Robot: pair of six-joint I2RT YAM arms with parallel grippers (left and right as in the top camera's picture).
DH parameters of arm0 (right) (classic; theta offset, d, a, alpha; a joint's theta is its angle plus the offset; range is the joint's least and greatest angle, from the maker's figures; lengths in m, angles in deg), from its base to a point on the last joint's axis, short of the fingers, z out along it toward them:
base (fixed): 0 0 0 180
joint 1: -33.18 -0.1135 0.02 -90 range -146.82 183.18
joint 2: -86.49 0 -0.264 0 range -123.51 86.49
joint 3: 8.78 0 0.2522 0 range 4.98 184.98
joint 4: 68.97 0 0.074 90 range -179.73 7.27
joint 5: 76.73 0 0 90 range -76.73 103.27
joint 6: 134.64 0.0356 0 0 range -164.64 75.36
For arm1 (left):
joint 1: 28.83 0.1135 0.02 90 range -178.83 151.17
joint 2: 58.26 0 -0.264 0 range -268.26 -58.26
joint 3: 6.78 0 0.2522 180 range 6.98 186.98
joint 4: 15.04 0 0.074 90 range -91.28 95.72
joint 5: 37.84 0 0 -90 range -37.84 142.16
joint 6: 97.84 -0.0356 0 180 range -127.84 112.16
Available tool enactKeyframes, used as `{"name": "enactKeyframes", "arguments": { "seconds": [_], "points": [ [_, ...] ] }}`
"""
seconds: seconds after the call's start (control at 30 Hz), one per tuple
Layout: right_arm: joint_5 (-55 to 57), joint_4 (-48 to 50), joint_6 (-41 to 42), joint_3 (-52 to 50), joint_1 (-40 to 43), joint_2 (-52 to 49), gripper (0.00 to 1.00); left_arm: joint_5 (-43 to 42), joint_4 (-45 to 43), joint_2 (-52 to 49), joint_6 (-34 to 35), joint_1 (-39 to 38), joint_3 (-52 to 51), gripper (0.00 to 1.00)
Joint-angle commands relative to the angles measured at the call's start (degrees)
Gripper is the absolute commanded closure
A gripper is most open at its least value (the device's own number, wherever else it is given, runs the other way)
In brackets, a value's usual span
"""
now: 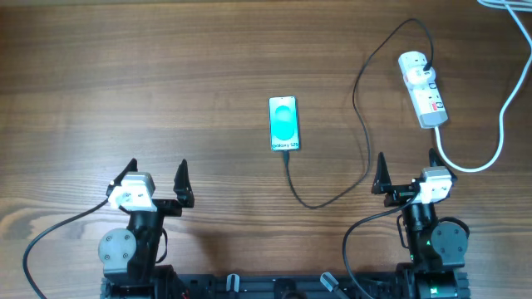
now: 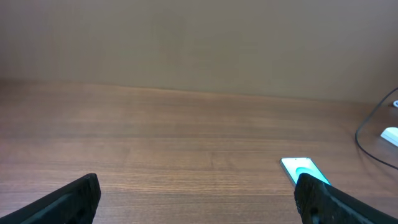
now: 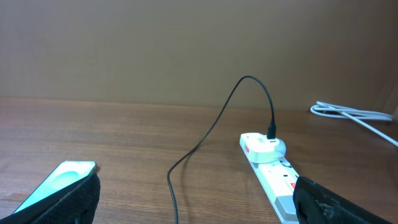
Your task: Plug charger to phone and switch on socket
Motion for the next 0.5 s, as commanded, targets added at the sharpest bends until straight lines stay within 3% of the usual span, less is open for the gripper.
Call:
{"name": "enactKeyframes", "arguments": {
  "seconds": [0.0,0.47],
  "points": [
    [-0.48,0.11,0.20,-0.15,0.28,0.68,0.00,1.73,-0.44,0.66,-0.92,0.46,-0.74,0.00],
    [-0.48,0.11,0.20,-0.13,0.28,0.68,0.00,3.52,-12.52,0.66,0.00,0.57,-6.73,0.00]
  ]
}}
